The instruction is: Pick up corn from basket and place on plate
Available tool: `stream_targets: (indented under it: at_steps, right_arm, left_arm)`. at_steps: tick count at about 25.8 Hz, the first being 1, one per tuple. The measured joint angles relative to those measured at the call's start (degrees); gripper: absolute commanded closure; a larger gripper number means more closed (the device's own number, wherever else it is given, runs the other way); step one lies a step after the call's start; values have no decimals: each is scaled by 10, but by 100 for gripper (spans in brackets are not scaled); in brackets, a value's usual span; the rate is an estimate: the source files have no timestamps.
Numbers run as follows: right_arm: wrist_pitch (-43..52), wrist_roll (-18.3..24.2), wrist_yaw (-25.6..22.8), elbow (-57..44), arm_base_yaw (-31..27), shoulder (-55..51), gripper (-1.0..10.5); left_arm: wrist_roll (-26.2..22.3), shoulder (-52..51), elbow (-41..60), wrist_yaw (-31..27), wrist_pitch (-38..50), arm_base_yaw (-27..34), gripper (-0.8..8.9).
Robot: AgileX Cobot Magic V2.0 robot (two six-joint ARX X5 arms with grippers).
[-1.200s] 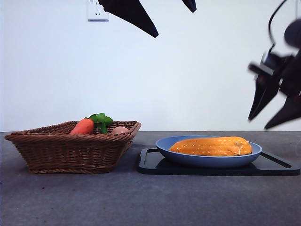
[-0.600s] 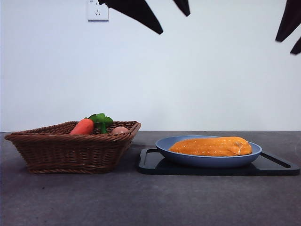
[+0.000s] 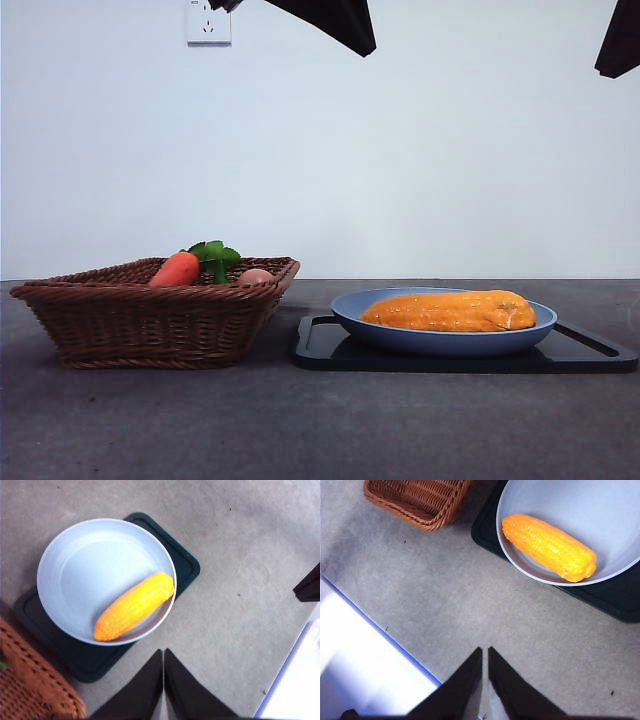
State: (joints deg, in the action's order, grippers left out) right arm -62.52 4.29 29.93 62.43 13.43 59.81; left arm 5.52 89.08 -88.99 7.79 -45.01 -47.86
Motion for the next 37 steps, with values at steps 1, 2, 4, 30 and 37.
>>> stream_targets:
  at_steps: [1, 2, 4, 30, 37]
  right_arm:
    - [0, 0, 0, 0, 0, 0, 945]
    - [0, 0, 0, 0, -2, 0, 945]
    - [0, 0, 0, 0, -3, 0, 944]
    - [0, 0, 0, 0, -4, 0, 945]
    - [0, 0, 0, 0, -4, 0, 944]
  left_arm:
    - [0, 0, 0, 0, 5, 0, 809]
    - [0, 0, 0, 0, 10, 0, 809]
    - [0, 0, 0, 0, 22, 0, 809]
    - [-86, -448, 387, -28, 353, 418, 809]
    - [-90, -586, 576, -28, 400, 478, 809]
